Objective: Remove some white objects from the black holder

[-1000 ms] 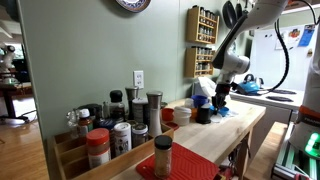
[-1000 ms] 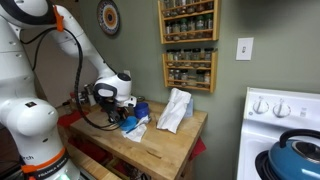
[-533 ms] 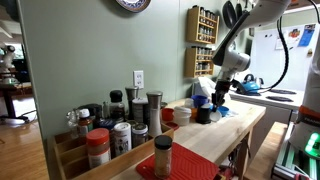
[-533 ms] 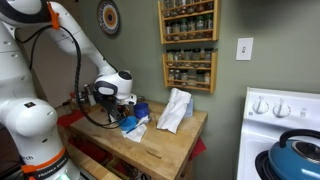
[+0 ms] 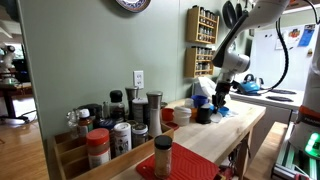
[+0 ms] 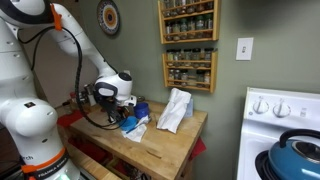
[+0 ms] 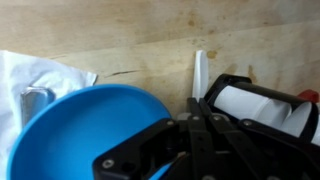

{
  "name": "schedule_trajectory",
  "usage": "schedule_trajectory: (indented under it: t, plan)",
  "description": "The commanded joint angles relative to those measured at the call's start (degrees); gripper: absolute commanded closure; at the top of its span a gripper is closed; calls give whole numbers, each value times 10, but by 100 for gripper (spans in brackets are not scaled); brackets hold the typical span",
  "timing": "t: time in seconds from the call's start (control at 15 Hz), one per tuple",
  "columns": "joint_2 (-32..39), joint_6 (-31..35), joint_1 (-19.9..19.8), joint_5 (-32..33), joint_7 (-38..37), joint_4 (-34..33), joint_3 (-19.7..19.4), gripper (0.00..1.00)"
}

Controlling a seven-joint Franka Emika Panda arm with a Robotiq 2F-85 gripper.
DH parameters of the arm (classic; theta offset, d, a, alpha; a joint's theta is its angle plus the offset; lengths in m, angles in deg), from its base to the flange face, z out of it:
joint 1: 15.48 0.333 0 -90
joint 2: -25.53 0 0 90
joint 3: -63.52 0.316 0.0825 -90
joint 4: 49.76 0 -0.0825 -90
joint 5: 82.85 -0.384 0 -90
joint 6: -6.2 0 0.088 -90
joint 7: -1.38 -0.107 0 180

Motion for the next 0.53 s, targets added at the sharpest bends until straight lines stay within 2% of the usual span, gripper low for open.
schedule_trajectory:
  t: [0.0, 0.47]
  plan:
    - [14, 32, -2, 19, -25, 0, 9, 100]
    - [25, 63, 4, 69, -68, 1, 6, 100]
